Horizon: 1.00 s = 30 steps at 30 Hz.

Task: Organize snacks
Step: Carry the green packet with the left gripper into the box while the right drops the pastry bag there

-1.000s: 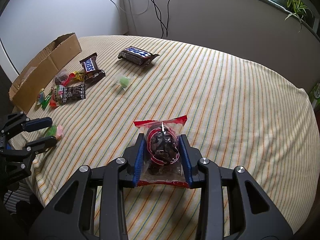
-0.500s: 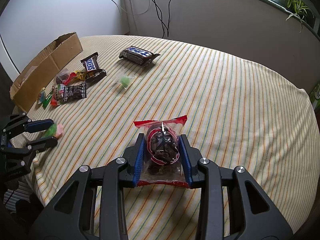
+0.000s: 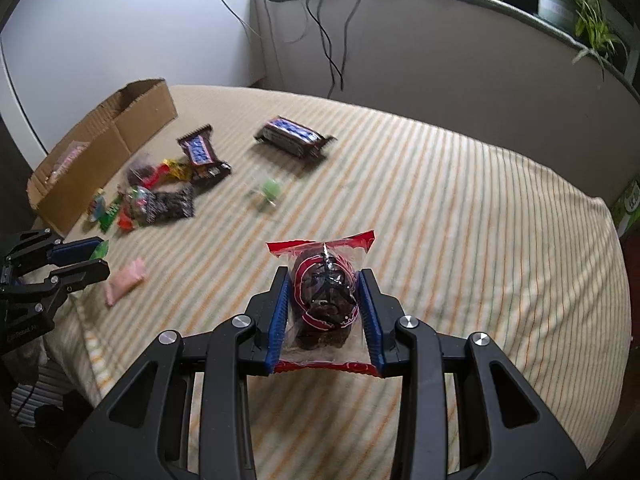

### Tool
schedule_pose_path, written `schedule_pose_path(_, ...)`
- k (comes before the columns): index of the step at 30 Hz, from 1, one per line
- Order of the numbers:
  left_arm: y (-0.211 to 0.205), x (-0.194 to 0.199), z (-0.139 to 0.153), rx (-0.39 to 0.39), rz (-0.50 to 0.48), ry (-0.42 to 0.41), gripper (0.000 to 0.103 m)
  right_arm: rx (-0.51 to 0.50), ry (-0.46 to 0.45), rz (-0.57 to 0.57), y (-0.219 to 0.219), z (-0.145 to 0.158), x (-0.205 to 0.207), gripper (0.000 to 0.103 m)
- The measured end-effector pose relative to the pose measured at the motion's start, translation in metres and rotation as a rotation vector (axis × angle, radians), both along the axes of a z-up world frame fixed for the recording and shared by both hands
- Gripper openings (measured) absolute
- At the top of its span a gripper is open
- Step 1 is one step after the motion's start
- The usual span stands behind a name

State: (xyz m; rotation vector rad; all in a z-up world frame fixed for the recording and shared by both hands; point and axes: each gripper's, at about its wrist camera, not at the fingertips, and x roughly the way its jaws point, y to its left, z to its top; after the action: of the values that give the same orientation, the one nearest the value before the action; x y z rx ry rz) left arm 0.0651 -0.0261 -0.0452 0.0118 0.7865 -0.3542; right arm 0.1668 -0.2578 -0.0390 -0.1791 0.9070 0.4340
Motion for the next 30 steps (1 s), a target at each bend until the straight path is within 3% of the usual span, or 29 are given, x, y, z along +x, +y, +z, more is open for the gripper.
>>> schedule_pose_path(18,0.115,0.007,0.039,0.013,0.262,-0.12,0.021,0.042,-0.086,0.213,0.134,0.052,0.02,0.035)
schedule_pose_path(30,0.15,0.023,0.041,0.038,0.33,-0.13,0.021,0.071,-0.097,0.357,0.241,0.069,0.05,0.035)
